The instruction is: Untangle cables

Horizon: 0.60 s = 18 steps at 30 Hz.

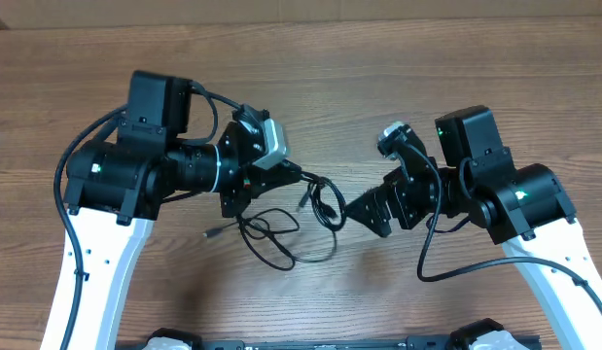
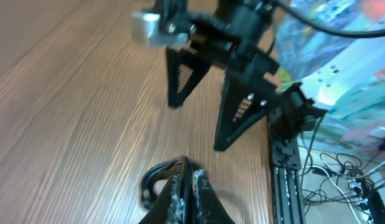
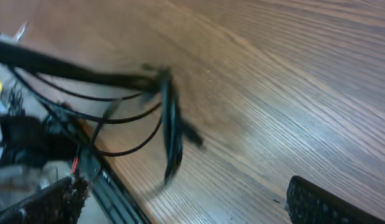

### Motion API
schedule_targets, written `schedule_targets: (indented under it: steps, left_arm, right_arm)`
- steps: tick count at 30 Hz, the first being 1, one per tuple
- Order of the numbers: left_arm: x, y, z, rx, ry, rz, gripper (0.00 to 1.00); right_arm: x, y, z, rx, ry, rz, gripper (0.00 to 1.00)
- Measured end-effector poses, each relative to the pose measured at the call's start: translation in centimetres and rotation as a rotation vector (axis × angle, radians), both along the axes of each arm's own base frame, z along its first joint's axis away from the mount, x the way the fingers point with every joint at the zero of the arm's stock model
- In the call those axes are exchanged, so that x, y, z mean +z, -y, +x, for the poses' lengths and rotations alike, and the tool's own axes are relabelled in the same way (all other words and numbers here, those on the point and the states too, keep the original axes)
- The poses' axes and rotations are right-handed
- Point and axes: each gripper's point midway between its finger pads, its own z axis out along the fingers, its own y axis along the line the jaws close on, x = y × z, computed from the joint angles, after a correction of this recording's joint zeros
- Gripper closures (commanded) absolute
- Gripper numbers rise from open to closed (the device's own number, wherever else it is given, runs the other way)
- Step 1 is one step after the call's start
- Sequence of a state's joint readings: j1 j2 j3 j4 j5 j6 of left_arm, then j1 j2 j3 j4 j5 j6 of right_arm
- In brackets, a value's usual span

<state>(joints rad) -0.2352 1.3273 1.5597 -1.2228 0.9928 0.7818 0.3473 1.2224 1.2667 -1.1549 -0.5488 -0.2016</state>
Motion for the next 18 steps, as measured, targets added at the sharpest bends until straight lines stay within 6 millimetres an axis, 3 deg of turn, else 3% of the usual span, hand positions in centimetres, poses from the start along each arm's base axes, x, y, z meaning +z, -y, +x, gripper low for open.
schedule_targets:
  steps: [7, 9, 10, 12, 13, 14, 18]
  left_arm:
    - [2.2, 1.0, -0.8, -0.097, 0.066, -0.121, 0.96]
    - [3.0, 1.3, -1.1, -0.126, 0.073, -0.164, 0.96]
    - [3.2, 1.4, -1.3, -0.137, 0.072, -0.180, 0.96]
    - [3.9, 1.6, -1.7, -0.164, 0.071, -0.216, 0.96]
    - [4.1, 1.6, -1.9, -0.172, 0.070, -0.228, 0.96]
    - [4.2, 1.6, -2.0, -0.178, 0.069, -0.236, 0.96]
    - [4.2, 1.6, -2.0, -0.179, 0.073, -0.235, 0.96]
  right_arm:
    - [0.6, -0.9, -1.1, 0.113, 0.027, 0.047, 0.00]
    - [0.8, -1.2, -1.3, 0.136, 0.032, 0.064, 0.07]
    - [0.8, -1.2, -1.3, 0.141, 0.034, 0.066, 0.23]
    - [0.9, -1.3, -1.5, 0.155, 0.035, 0.076, 0.74]
    - [0.9, -1.3, -1.6, 0.161, 0.037, 0.076, 0.88]
    - [0.9, -1.3, -1.6, 0.161, 0.034, 0.076, 0.96]
    - [0.4, -1.3, -1.9, 0.163, -0.002, 0.071, 0.96]
